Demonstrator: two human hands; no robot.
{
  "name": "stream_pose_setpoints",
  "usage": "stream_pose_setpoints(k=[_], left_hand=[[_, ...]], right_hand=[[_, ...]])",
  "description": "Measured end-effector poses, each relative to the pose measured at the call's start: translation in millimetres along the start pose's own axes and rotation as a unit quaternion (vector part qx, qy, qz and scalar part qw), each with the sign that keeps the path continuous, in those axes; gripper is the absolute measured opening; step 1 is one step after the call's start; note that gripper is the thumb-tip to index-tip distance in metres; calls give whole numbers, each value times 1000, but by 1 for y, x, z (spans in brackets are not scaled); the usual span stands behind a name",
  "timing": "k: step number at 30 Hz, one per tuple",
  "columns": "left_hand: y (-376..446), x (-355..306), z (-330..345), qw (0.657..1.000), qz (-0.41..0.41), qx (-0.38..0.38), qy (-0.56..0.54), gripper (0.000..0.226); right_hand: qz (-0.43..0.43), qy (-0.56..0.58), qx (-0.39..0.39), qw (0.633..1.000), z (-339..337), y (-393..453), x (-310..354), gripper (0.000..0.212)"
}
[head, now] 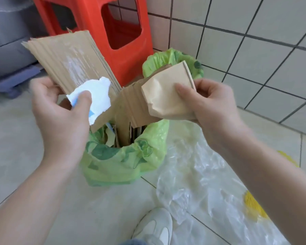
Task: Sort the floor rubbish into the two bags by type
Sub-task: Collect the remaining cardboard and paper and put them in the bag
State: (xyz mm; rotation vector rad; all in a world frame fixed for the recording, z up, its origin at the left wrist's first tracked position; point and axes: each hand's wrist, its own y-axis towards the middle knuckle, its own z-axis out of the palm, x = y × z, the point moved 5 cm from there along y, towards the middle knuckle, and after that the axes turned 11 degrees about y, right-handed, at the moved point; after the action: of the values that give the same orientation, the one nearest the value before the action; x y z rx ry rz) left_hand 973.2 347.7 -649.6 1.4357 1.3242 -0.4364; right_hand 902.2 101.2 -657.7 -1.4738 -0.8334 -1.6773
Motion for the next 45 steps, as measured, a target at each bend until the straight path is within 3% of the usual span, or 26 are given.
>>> stream_pose_setpoints(k=[7,12,16,17,22,26,31,34,36,39,42,45], left_hand=[[-7,50,18,990,-52,44,119,37],[-3,57,32,989,-58,55,121,55],[-4,70,58,970,-103,148,164,21],[-6,71,62,965,-111,171,166,22],[-10,74,58,957,-39,200,206,24],[2,81,51,938,-12,165,305,19],[2,78,65,907,63,172,380,21],[3,84,74,875,56,196,439,31],[2,92,79,841,41,242,482,38],[1,98,84,817,13,307,488,40],[1,93,79,843,-5,315,436,31],[6,75,66,904,10,223,365,26]], right_hand=[[46,-97,17,994,54,13,-40,14],[-13,-220,56,974,76,23,-43,20],[-54,-322,69,943,79,25,-41,25],[-54,-348,71,933,79,26,-43,26],[-88,-414,118,898,94,20,-49,25],[-71,-431,131,890,105,23,-58,22],[-71,-547,158,819,107,29,-74,23],[-98,-586,193,781,106,31,-71,25],[-91,-560,211,796,101,32,-69,30],[-90,-449,235,857,92,25,-69,38],[-155,-414,237,865,89,12,-70,38],[-173,-399,206,877,84,13,-72,32]])
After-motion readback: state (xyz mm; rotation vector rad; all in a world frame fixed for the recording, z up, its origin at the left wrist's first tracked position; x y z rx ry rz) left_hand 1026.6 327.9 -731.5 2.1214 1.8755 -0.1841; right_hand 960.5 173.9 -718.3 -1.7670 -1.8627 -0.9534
